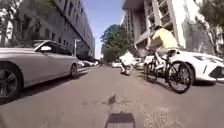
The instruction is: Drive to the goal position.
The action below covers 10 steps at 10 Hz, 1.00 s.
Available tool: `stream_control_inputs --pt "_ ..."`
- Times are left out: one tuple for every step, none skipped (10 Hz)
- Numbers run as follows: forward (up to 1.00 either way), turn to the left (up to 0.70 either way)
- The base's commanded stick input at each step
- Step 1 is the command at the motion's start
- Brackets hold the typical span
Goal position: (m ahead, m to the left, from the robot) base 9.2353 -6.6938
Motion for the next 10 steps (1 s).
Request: stream_control_inputs --pt "0.70 0.00" --pt "0.70 0.00" --pt "0.70 0.00" --pt "0.70 0.00" --pt "0.70 0.00" --pt "0.70 0.00" --pt "0.70 -0.10" --pt "0.70 -0.14" --pt "0.70 -0.14" --pt "0.70 -0.14"
